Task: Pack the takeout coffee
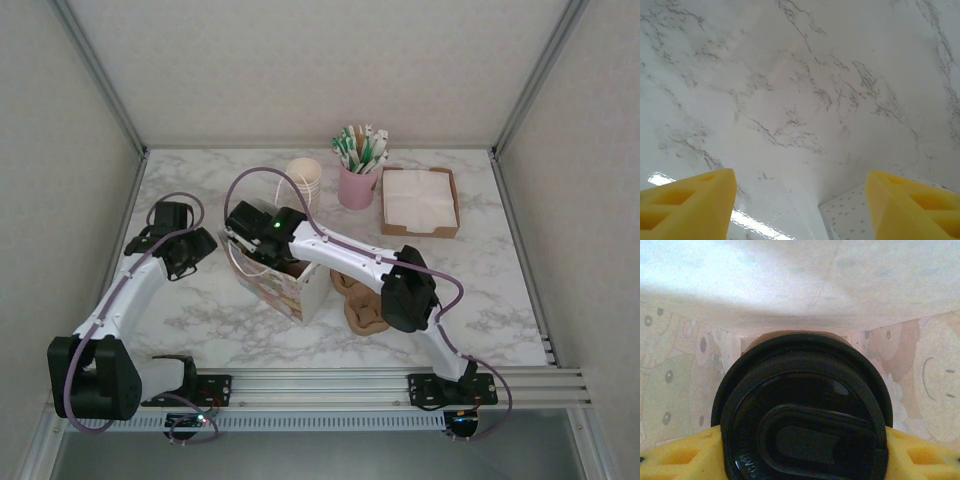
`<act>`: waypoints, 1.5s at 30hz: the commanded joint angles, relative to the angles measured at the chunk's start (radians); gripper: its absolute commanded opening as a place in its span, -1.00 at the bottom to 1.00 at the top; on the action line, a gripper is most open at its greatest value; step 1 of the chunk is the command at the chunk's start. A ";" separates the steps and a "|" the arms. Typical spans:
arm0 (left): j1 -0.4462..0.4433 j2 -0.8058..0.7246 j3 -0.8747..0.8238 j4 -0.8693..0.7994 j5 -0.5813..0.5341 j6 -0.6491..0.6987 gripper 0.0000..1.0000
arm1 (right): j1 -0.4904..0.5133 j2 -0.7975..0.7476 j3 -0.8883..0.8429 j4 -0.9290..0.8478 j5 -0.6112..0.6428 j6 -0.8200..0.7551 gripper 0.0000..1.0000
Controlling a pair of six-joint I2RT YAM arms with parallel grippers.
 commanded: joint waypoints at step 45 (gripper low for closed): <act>0.008 -0.071 0.045 -0.071 0.028 0.022 0.40 | 0.002 -0.078 0.493 -0.319 0.076 0.253 0.78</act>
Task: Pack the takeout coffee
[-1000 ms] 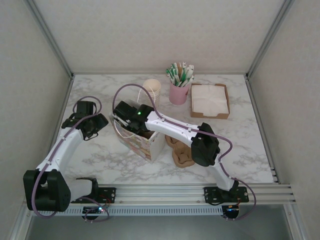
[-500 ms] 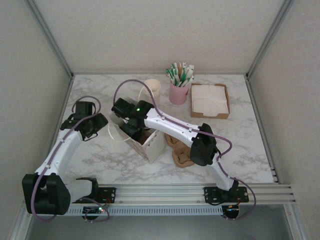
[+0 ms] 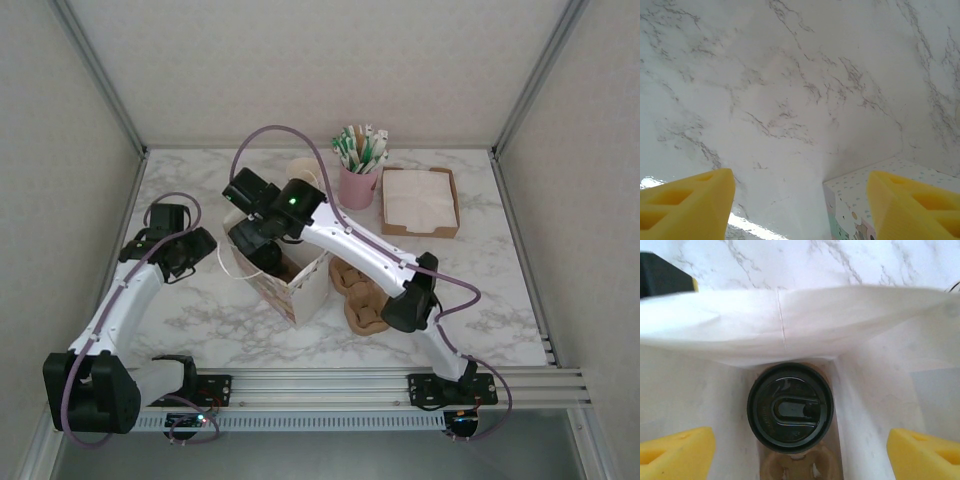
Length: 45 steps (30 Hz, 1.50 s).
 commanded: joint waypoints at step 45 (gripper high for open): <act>0.005 -0.178 0.086 0.023 0.299 0.264 0.20 | -0.717 0.122 0.103 0.336 -0.157 -0.201 -0.16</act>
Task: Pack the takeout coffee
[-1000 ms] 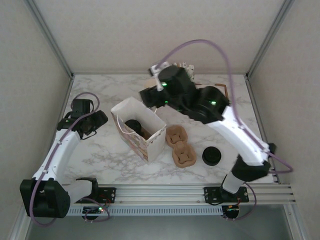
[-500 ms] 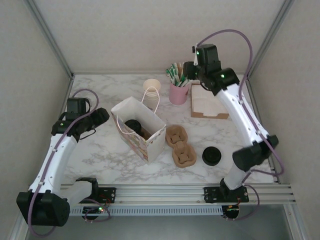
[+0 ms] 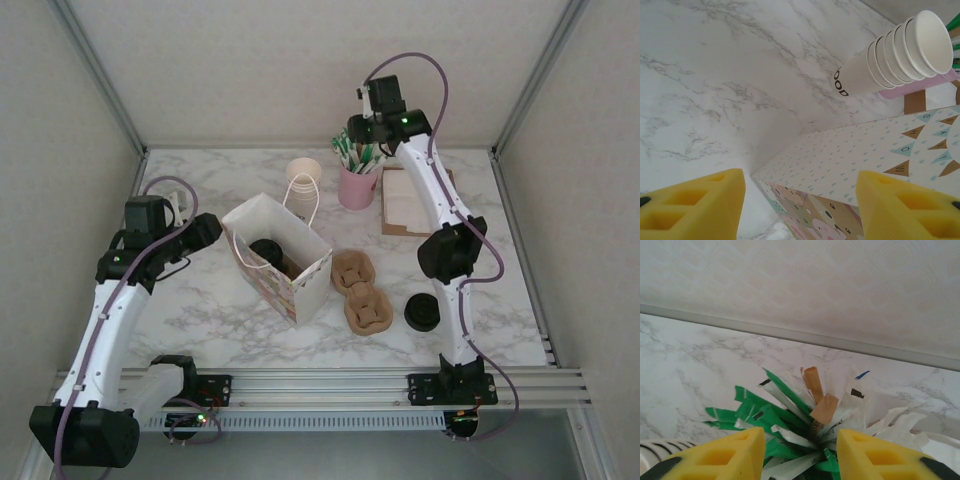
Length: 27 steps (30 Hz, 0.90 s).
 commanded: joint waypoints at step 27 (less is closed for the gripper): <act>0.005 0.028 -0.014 -0.004 -0.013 0.042 0.19 | -0.014 0.050 0.140 -0.053 0.051 -0.041 -1.00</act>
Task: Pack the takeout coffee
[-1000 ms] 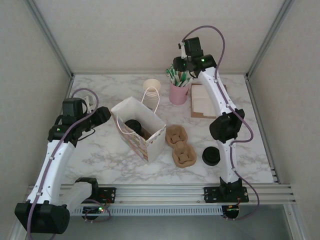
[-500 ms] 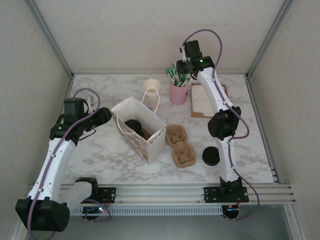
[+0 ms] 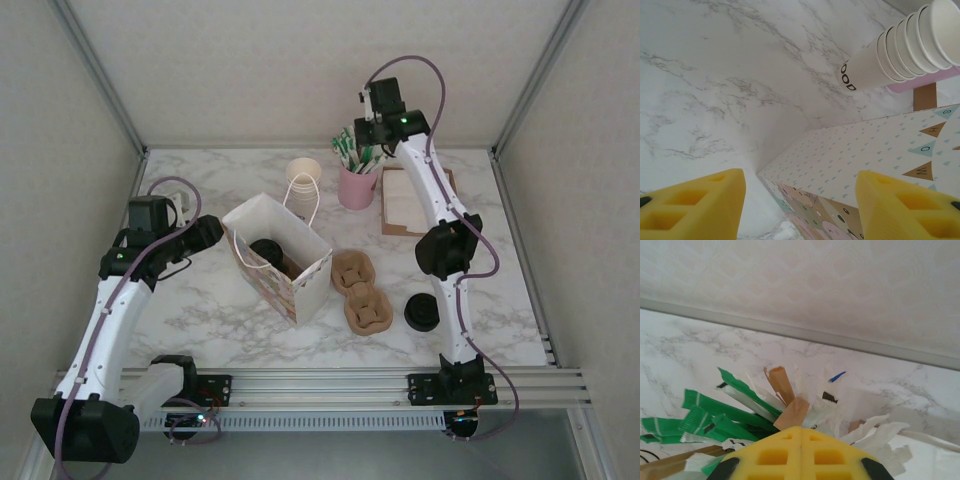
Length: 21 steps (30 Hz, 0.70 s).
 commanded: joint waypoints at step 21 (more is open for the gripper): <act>0.009 -0.004 -0.002 -0.020 -0.051 0.007 0.23 | 0.329 -0.703 -0.185 0.032 0.080 -0.033 -1.00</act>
